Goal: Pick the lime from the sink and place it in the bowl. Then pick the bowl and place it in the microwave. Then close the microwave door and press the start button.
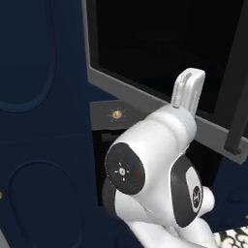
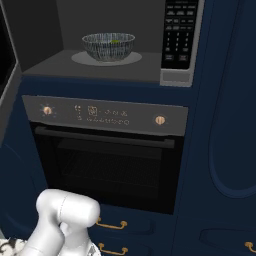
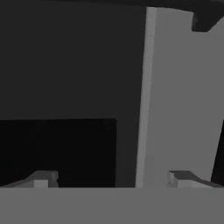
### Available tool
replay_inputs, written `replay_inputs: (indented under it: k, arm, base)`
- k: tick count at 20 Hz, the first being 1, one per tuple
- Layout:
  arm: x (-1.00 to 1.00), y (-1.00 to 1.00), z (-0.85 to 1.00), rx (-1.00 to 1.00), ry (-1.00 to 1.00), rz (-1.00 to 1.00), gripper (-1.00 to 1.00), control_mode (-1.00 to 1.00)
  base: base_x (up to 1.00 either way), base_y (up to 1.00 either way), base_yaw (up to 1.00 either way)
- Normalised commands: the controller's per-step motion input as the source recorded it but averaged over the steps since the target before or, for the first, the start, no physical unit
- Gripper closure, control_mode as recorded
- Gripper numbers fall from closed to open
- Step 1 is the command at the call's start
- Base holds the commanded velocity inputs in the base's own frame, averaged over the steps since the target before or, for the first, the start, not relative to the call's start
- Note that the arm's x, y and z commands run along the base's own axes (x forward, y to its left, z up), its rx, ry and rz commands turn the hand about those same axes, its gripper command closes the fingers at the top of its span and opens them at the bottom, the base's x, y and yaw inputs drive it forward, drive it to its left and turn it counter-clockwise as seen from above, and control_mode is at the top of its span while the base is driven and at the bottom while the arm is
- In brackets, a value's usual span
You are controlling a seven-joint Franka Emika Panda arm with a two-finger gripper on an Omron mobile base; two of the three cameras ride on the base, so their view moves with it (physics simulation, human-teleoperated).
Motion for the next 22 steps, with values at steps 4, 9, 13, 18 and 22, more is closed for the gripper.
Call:
replay_inputs:
  k: [4, 9, 13, 18, 22]
  arm:
    - [1.0, -0.29, 0.0, 0.09, 0.04, 0.45, -1.0, -1.0]
    - [0.95, -0.48, 0.0, 0.09, 0.0, 0.41, -1.0, -1.0]
    - [0.91, -0.53, 0.0, 0.09, 0.0, 0.41, -1.0, -1.0]
    - [0.92, -0.4, 0.19, 0.14, 0.08, 0.35, -1.0, -1.0]
    - [0.88, -0.28, 0.15, 0.13, 0.17, 0.34, -1.0, -1.0]
  base:
    - [0.0, 0.0, 0.0]
    - [0.0, 0.0, 0.0]
    - [0.0, 0.0, 0.0]
    - [0.0, 0.0, 0.0]
    - [0.0, 0.0, 0.0]
